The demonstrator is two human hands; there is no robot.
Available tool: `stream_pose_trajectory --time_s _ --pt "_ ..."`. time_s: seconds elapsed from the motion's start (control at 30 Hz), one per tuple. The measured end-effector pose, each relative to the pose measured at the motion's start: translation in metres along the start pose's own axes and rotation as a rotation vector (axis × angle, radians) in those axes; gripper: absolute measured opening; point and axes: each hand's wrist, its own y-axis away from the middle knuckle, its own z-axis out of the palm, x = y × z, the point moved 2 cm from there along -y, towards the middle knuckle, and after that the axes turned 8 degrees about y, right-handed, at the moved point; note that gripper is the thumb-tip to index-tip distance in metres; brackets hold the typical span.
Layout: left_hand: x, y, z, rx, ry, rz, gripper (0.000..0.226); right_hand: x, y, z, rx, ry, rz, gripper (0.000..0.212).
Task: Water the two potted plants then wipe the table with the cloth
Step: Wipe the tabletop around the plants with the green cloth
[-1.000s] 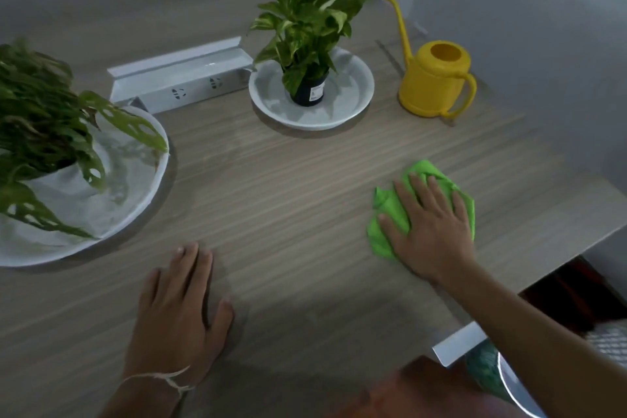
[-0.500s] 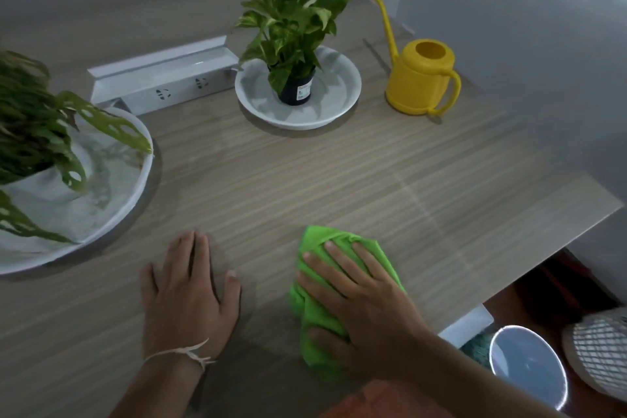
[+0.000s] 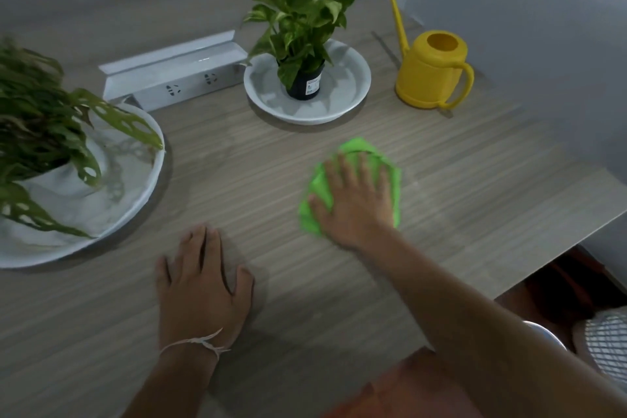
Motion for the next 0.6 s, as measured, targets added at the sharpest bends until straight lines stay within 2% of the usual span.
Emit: stream_pose_trajectory --time_s 0.07,0.13,0.2,0.27,0.37,0.47,0.53,0.6 --pt "0.000 -0.001 -0.001 0.002 0.002 0.004 0.077 -0.039 0.039 0.002 0.060 0.016 -0.290 0.075" --pt "0.001 -0.001 -0.001 0.000 -0.005 0.007 0.078 -0.048 0.086 0.007 0.084 0.055 -0.570 0.075" --pt "0.001 -0.001 -0.002 0.011 0.002 0.007 0.077 -0.026 0.110 0.010 0.058 0.072 -0.695 0.076" --pt "0.000 -0.002 0.000 0.011 0.007 0.006 0.077 0.011 0.098 0.014 0.102 0.087 -0.653 0.078" --pt "-0.002 -0.002 0.000 -0.004 0.003 0.026 0.077 0.055 0.045 0.009 0.046 0.115 -0.359 0.079" --pt "-0.002 -0.002 0.001 0.000 0.019 0.034 0.076 0.051 -0.008 0.000 0.026 0.086 -0.113 0.082" --pt "-0.003 -0.002 0.003 0.000 0.023 0.029 0.077 0.023 -0.023 -0.004 0.005 0.073 -0.070 0.081" --pt "-0.004 -0.001 0.004 0.001 0.027 0.032 0.077 -0.015 -0.017 -0.004 0.011 0.076 -0.170 0.078"
